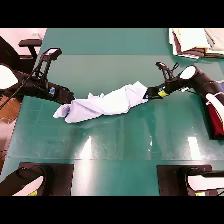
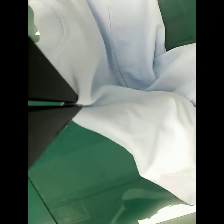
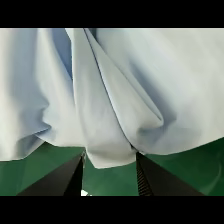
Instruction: Fold the shirts.
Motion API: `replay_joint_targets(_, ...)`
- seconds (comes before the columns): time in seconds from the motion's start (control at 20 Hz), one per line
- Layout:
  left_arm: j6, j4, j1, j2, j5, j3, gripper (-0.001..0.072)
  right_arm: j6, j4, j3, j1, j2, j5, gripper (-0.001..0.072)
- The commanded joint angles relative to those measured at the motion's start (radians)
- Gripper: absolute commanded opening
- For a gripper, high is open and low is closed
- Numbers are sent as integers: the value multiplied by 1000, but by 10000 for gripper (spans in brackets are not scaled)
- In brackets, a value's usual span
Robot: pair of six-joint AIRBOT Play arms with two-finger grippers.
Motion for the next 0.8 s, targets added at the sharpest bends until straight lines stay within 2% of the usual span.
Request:
replay_joint_targets(0.0, 0, 0, -1, 0, 3, 0, 23, 6, -4, -6, 17, -31, -27, 379)
replay_joint_targets(0.2, 0, -3, -1, 0, 16, 0, 24, 21, -3, -6, 17, -48, -46, 373)
replay_joint_targets(0.25, 0, -3, -1, 0, 19, 0, 23, 21, -3, -6, 17, -48, -58, 325)
replay_joint_targets(0.3, 0, -3, -1, 0, 19, 0, 24, 21, -3, -6, 17, -48, -64, 231)
replay_joint_targets(0.45, 0, -3, -1, 0, 19, 0, 24, 21, -4, -6, 23, -48, -89, 16)
replay_joint_targets(0.65, 1, -2, -1, 3, 19, 0, 23, 21, -5, -6, 22, -22, -77, 14)
replay_joint_targets(0.75, 1, 20, 0, 22, 16, 32, 23, 21, -5, -2, -2, 66, -48, 14)
